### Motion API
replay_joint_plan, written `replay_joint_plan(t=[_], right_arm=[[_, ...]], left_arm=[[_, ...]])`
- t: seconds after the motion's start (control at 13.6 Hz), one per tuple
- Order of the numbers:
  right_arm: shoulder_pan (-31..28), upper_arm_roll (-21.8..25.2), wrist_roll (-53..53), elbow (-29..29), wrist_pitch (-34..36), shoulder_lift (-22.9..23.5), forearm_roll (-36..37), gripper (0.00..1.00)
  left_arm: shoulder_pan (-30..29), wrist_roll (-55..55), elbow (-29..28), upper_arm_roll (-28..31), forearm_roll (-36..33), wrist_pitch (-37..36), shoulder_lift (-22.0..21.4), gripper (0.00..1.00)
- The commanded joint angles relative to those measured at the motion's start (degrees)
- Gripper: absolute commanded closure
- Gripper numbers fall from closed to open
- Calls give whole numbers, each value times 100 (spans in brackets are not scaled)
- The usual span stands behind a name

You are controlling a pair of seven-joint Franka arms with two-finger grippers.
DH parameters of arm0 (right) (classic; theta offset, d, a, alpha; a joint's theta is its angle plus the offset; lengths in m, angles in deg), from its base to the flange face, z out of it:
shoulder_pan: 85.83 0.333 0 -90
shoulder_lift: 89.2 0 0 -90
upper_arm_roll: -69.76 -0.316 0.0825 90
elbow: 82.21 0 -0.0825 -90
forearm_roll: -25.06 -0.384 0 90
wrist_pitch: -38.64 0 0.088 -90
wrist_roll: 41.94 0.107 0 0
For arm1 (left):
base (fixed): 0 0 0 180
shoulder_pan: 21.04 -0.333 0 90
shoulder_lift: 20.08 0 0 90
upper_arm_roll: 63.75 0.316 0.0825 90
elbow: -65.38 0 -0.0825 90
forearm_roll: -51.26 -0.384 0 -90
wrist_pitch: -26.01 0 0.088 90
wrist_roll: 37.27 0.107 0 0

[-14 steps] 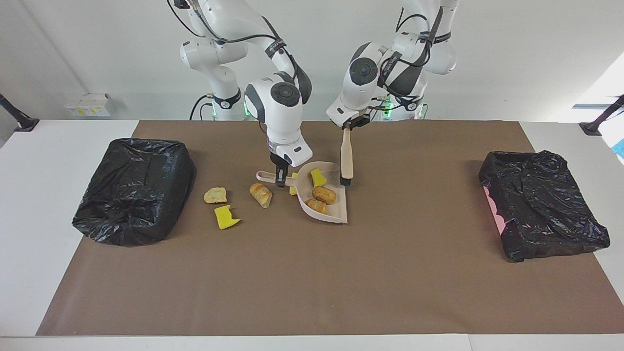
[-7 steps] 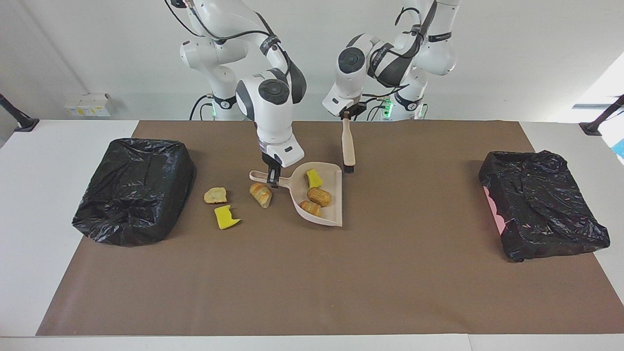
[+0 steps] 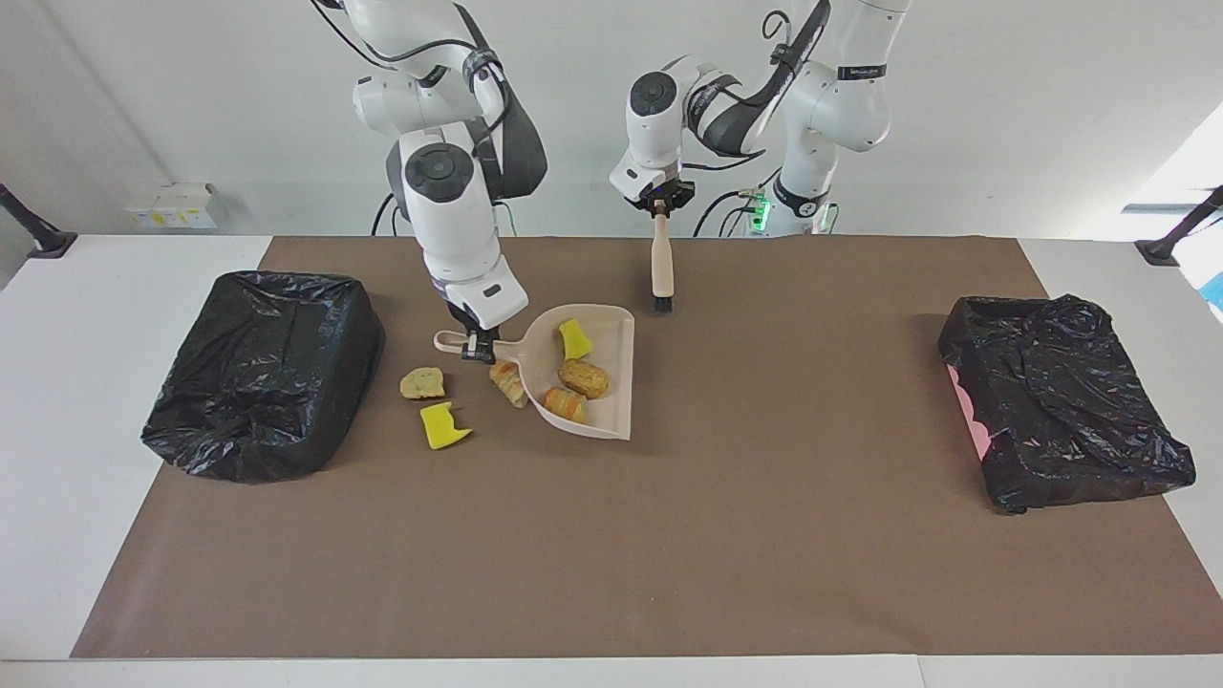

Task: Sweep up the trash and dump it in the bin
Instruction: 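Carry the dustpan with the right gripper over the nearer bin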

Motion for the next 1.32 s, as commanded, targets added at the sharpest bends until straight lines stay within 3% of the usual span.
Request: replay_joint_plan(t=[0.0, 0.37, 0.73, 0.95, 1.1, 1.25], right_arm=[[-348, -51, -422, -162, 311, -75, -201, 100], [-1103, -25, -897, -180, 768, -514, -201, 100], [-2219, 19, -1958, -215, 1138, -770, -87, 100], [-2843, 80, -2740, -215, 1112, -778, 44, 100], [-3204, 81, -3085, -215, 1007, -778, 526, 100], [-3398, 81, -3121, -206, 902, -787, 1097, 100]], left_arm=[[244, -97, -348, 86, 158, 270, -263, 100], [244, -369, -366, 86, 334, 551, -193, 100], [226, -273, -357, 95, 325, 560, -105, 98], [156, -176, -366, 104, 325, 543, -88, 74], [112, -36, -366, 113, 325, 525, -70, 53], [-28, 17, -348, 113, 325, 516, -35, 19]])
